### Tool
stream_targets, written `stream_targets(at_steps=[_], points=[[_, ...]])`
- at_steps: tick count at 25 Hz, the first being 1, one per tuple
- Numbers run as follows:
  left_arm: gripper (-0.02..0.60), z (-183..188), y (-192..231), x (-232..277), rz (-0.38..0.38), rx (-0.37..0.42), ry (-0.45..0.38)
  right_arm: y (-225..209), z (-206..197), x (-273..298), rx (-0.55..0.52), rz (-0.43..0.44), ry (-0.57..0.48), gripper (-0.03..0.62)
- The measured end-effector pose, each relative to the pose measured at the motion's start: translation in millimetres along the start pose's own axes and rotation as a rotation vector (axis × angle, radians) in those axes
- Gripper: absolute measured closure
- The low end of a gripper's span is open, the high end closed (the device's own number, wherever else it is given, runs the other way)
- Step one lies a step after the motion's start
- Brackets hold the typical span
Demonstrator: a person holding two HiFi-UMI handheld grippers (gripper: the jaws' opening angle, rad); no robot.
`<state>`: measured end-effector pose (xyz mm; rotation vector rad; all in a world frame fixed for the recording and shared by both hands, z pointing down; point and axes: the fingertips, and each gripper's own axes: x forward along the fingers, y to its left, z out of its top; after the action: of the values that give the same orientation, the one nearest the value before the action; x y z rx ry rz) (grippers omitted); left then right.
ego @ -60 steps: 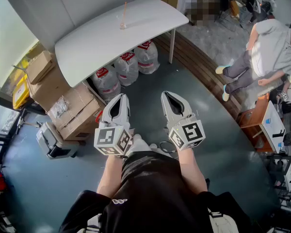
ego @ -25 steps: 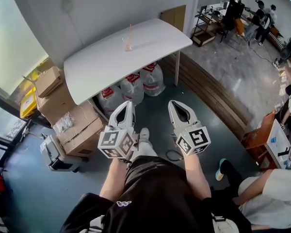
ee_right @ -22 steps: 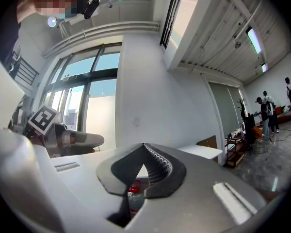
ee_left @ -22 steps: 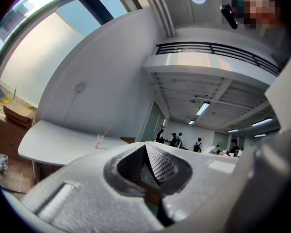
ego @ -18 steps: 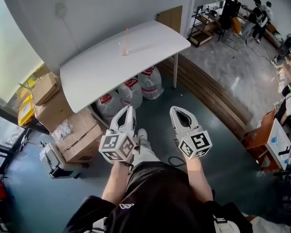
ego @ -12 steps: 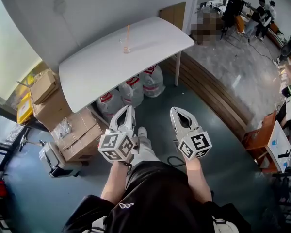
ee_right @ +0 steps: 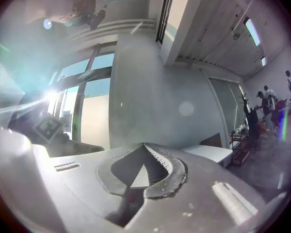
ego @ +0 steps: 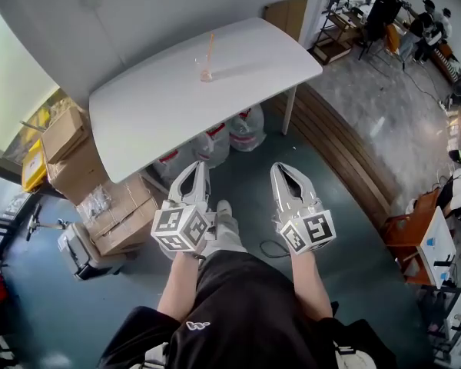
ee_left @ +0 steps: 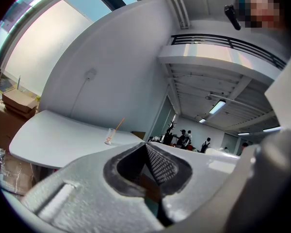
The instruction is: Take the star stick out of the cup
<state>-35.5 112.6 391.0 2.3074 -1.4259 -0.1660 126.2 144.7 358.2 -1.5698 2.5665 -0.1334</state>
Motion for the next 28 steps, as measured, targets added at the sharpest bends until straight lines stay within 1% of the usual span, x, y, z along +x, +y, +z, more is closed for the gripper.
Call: stream_targets(at_steps=[4,10,21,28], points=[[0.580,8.7,25.7,23.4,0.034,-0.012,0.009,-5.8,-2.4,42.7,0.005,0.037,0.016,0.588],[0.580,26.4,69.6,63.4,0.068,-0.029,0.007,-20.4,-4.1,107.5,-0.011,0.049,0.032,0.588],[0.580,50.1,124.5,149.7,0.068,-0.058,0.030,-57.0,-8.2,213.2,-0.024,0.060,0.065,0.588],[0.580,66.2,155.9,186.3,0.077,-0.066,0.034,-70.7,-9.5,268.5,-0.030,0.069,0.073,0.588]])
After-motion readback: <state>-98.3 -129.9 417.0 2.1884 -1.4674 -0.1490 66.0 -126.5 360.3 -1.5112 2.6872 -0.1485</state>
